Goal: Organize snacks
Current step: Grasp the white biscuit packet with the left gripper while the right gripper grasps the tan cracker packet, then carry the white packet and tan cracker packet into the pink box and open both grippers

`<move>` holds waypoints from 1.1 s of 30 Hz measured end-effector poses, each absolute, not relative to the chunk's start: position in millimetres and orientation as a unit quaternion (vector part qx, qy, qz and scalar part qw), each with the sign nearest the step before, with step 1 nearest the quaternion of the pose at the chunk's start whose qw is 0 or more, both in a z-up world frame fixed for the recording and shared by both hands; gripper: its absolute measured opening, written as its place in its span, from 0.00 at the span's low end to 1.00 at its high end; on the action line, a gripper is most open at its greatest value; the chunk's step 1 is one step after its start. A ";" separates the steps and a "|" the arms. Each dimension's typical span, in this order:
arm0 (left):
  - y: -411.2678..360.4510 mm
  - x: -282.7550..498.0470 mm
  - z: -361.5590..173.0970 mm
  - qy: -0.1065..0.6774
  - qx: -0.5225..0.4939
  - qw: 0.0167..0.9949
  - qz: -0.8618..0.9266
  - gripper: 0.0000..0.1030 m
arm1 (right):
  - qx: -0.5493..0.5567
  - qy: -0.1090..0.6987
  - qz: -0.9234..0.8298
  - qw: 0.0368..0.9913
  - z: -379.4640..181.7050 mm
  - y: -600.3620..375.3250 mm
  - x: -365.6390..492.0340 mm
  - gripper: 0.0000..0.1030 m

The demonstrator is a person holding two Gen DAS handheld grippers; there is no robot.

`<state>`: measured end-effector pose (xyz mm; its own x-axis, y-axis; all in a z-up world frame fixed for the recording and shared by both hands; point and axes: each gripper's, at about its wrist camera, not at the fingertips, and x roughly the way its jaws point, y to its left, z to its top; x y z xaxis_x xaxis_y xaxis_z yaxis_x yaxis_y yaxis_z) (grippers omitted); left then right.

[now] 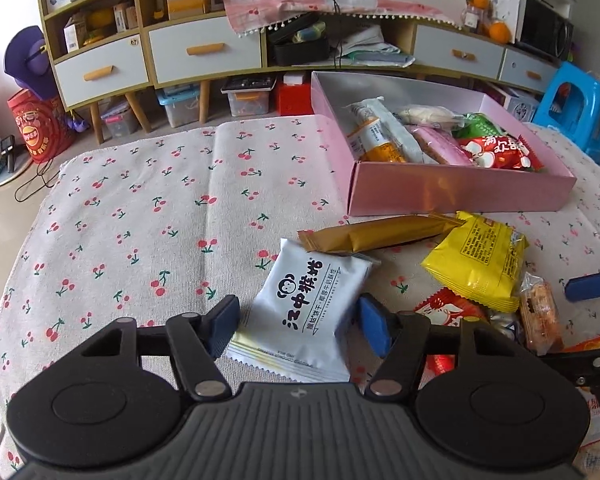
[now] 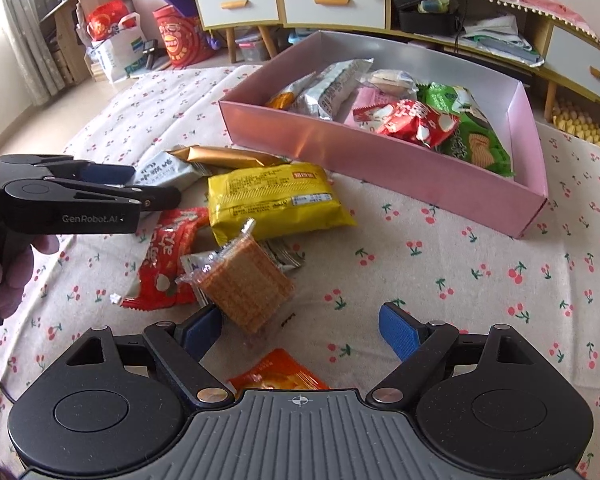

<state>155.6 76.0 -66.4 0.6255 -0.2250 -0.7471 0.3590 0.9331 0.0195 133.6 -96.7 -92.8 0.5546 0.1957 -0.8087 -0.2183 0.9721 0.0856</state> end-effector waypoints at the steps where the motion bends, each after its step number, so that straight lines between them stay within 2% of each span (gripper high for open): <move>1: 75.4 155.5 -66.3 0.402 0.084 0.897 -0.162 0.56 | -0.013 0.454 0.120 0.883 -92.2 -95.4 133.3 0.85; 7: 75.2 157.4 -63.6 0.418 0.082 0.891 -0.155 0.54 | -0.017 0.431 0.139 0.891 -85.4 -90.4 131.4 0.81; 15: 73.6 158.3 -60.8 0.440 0.071 0.884 -0.141 0.53 | -0.012 0.436 0.154 0.887 -86.2 -90.2 135.1 0.53; 18: 74.7 157.7 -58.4 0.444 0.069 0.882 -0.139 0.53 | 0.012 0.438 0.155 0.885 -84.3 -93.9 137.4 0.50; 33: 95.3 158.2 -44.7 0.474 -0.014 0.872 -0.121 0.51 | 0.105 0.448 0.118 0.880 -73.8 -121.2 144.6 0.49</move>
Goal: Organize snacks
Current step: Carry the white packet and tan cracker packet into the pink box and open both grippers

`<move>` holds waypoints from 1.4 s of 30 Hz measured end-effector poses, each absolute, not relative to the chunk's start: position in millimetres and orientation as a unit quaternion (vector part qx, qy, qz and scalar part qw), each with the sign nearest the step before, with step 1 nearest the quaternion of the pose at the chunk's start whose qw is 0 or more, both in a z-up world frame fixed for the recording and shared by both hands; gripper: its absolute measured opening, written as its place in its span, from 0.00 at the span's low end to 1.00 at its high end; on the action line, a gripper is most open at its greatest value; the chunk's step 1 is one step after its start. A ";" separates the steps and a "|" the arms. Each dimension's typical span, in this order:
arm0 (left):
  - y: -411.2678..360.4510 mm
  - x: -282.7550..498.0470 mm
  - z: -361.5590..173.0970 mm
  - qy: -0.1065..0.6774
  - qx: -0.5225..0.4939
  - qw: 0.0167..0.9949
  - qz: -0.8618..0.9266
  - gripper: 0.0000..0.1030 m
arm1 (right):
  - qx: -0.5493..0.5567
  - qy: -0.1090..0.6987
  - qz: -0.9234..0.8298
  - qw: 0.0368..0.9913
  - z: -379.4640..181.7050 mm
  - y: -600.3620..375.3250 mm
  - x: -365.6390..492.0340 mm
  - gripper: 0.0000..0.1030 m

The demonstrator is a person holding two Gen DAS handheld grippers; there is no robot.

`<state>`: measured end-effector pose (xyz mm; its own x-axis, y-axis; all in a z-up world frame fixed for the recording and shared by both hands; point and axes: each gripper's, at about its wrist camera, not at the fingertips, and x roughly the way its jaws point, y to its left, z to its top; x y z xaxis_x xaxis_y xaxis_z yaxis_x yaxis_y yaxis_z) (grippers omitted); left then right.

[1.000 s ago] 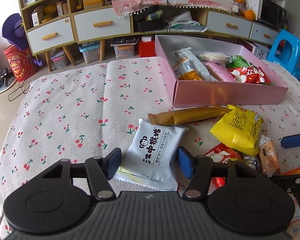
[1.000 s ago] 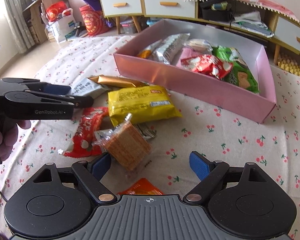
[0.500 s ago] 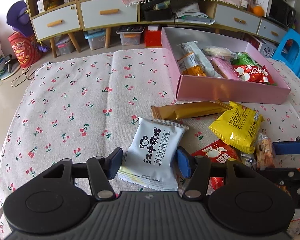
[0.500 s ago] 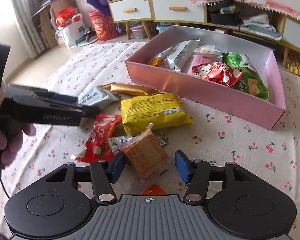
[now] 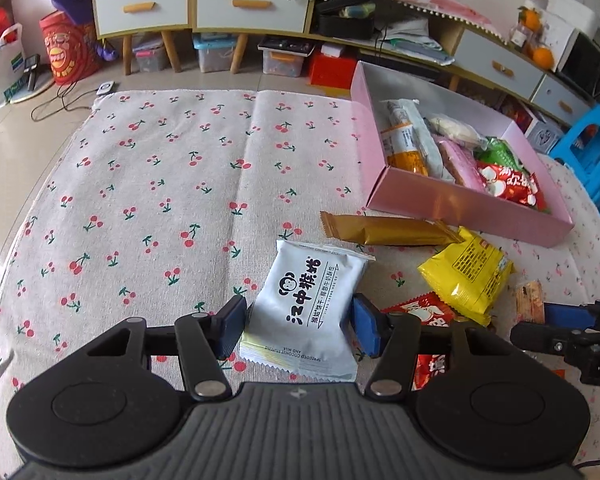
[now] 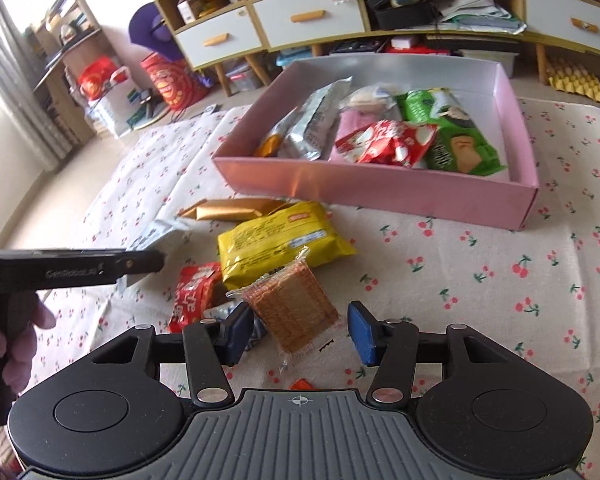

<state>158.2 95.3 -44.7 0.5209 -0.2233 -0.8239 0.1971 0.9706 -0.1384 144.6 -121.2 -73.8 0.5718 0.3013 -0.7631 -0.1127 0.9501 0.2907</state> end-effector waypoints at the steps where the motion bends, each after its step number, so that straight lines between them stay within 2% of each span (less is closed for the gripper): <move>1: 96.6 158.3 -43.3 0.474 -0.018 0.872 -0.121 0.51 | 0.109 0.446 0.116 0.881 -72.2 -123.4 145.1 0.49; 22: 63.0 161.2 -14.0 0.424 -0.084 0.890 -0.147 0.52 | 0.235 0.405 0.044 0.883 -51.0 -189.4 160.8 0.50; 31: 25.6 185.0 -14.1 0.418 -0.071 0.890 -0.166 0.52 | 0.305 0.371 -0.006 0.877 -43.5 -237.4 188.2 0.50; 42: -36.3 235.6 -1.6 0.411 -0.039 0.891 -0.188 0.52 | 0.316 0.334 -0.010 0.888 -60.4 -264.2 241.1 0.50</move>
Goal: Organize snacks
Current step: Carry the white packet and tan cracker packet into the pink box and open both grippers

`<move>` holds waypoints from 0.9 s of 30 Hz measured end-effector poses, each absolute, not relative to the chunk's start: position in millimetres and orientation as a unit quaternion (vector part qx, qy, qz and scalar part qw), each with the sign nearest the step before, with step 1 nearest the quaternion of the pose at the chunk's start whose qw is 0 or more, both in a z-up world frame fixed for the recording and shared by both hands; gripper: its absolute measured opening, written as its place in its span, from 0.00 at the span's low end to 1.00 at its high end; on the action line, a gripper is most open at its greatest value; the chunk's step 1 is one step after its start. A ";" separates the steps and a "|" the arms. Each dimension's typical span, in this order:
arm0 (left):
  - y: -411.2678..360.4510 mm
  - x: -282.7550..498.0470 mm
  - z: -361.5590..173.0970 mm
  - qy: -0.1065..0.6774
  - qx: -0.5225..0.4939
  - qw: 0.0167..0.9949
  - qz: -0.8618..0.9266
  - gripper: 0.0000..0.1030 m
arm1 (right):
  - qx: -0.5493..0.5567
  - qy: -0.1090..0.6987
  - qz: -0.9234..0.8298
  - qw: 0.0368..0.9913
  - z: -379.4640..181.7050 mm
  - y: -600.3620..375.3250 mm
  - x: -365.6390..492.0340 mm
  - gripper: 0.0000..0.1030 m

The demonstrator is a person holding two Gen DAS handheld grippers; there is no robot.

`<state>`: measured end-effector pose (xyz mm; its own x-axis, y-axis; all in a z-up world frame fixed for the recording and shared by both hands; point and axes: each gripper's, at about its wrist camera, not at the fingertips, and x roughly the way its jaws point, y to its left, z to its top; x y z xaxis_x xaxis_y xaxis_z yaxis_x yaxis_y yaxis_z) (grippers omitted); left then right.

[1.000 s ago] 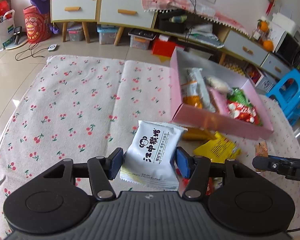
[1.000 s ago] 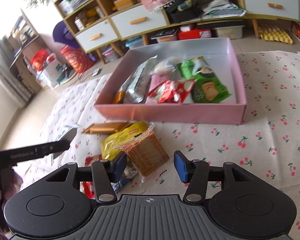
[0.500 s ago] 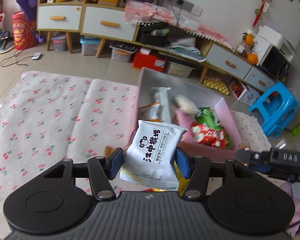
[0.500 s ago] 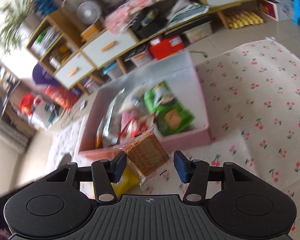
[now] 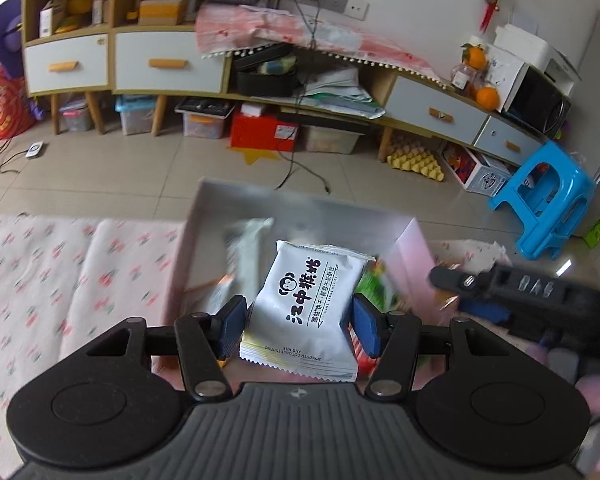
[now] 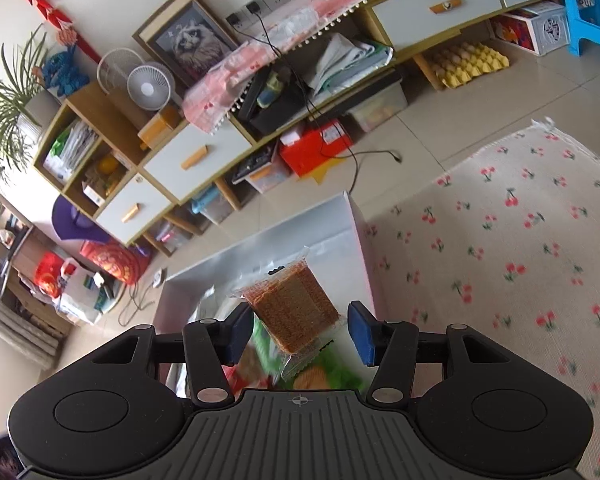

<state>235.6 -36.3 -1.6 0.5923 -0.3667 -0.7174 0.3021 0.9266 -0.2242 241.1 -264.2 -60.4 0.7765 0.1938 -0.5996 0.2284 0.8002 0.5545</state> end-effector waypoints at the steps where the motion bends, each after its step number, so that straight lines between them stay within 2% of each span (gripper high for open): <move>1: -42.1 241.1 -2.4 0.411 -0.040 0.891 -0.189 0.52 | 0.321 0.333 -0.007 0.887 -63.0 -267.1 244.6 0.50; 19: -83.9 289.6 -36.9 0.435 -0.079 0.875 -0.199 0.53 | 0.392 0.313 0.028 0.865 -81.4 -299.0 271.6 0.52; 20: -83.8 290.2 -37.1 0.434 -0.084 0.875 -0.198 0.54 | 0.393 0.311 0.029 0.865 -81.3 -299.5 271.7 0.53; 22: -82.6 289.5 -36.5 0.430 -0.094 0.877 -0.194 0.64 | 0.403 0.311 0.032 0.860 -82.0 -301.7 272.1 0.56; 27: -79.7 287.5 -30.9 0.426 -0.105 0.879 -0.189 0.67 | 0.404 0.309 0.031 0.860 -79.5 -302.3 270.3 0.61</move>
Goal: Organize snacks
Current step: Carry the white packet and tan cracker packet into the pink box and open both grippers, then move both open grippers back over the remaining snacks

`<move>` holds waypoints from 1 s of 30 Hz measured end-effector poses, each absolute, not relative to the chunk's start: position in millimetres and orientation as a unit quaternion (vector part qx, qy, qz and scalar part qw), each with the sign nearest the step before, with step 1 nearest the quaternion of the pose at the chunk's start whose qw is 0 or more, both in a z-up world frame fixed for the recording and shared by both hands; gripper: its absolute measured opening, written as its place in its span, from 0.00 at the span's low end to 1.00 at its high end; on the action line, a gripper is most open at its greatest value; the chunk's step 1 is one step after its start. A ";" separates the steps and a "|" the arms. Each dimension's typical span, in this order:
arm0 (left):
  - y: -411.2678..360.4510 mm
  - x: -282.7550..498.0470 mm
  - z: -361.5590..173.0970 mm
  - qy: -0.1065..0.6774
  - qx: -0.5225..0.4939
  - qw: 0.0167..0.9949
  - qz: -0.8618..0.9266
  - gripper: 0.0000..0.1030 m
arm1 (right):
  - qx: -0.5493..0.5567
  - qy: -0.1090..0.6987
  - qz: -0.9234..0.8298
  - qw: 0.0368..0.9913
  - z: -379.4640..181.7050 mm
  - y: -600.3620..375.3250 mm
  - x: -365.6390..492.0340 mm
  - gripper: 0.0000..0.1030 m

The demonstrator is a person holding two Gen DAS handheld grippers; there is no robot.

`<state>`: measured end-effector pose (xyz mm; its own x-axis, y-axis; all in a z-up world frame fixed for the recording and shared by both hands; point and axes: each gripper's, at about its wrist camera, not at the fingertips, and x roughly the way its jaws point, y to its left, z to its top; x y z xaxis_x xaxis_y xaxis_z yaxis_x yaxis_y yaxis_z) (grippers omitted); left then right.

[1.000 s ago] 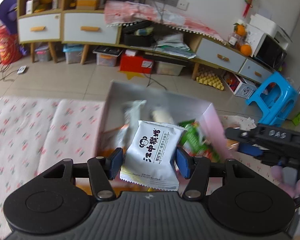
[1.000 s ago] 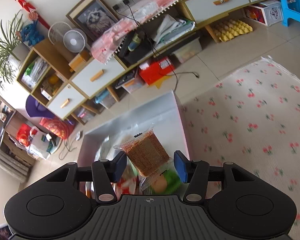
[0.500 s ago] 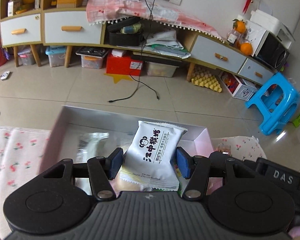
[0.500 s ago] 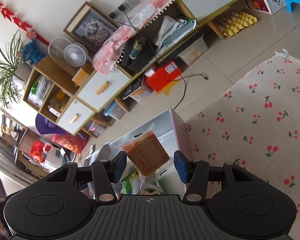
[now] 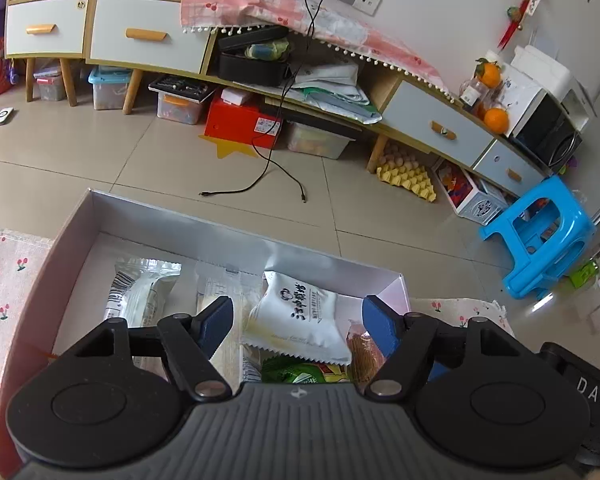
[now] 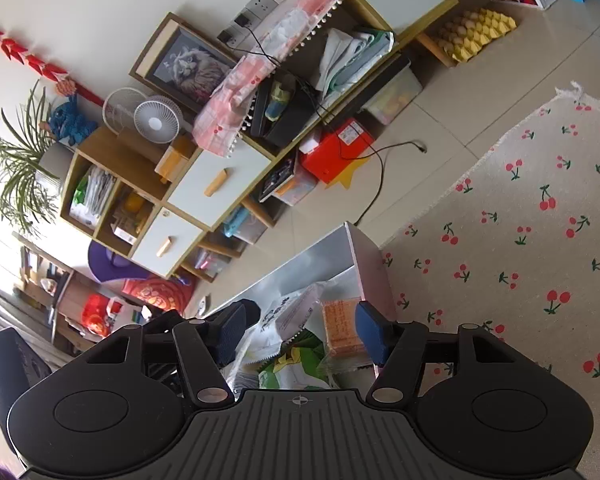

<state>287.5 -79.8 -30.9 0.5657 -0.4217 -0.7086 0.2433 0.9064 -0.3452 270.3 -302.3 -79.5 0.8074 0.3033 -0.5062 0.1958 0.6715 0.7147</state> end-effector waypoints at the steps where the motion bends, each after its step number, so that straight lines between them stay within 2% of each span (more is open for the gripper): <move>1: -79.3 286.2 -29.6 0.426 -0.101 0.879 -0.189 0.67 | 0.401 0.309 0.030 0.862 -78.7 -302.2 269.7 0.61; 3: -79.0 283.6 -27.3 0.424 -0.092 0.882 -0.186 0.69 | 0.398 0.311 0.025 0.863 -76.4 -301.0 268.5 0.66; 8: -68.8 272.5 -22.6 0.429 -0.081 0.882 -0.174 0.71 | 0.377 0.318 0.014 0.870 -65.2 -298.8 258.6 0.67; 11: -58.6 263.1 -15.4 0.430 -0.072 0.883 -0.174 0.75 | 0.342 0.323 0.003 0.883 -52.9 -293.8 249.0 0.71; 16: -39.4 246.4 -1.4 0.423 -0.061 0.889 -0.166 0.82 | 0.339 0.326 0.005 0.882 -33.3 -284.4 232.6 0.72; 23: -13.0 217.2 12.7 0.412 -0.056 0.898 -0.148 0.91 | 0.292 0.336 0.015 0.895 -2.7 -253.1 204.1 0.83; 30: 5.6 189.4 18.6 0.405 -0.030 0.904 -0.135 0.97 | 0.262 0.349 0.019 0.899 11.7 -227.4 173.3 0.84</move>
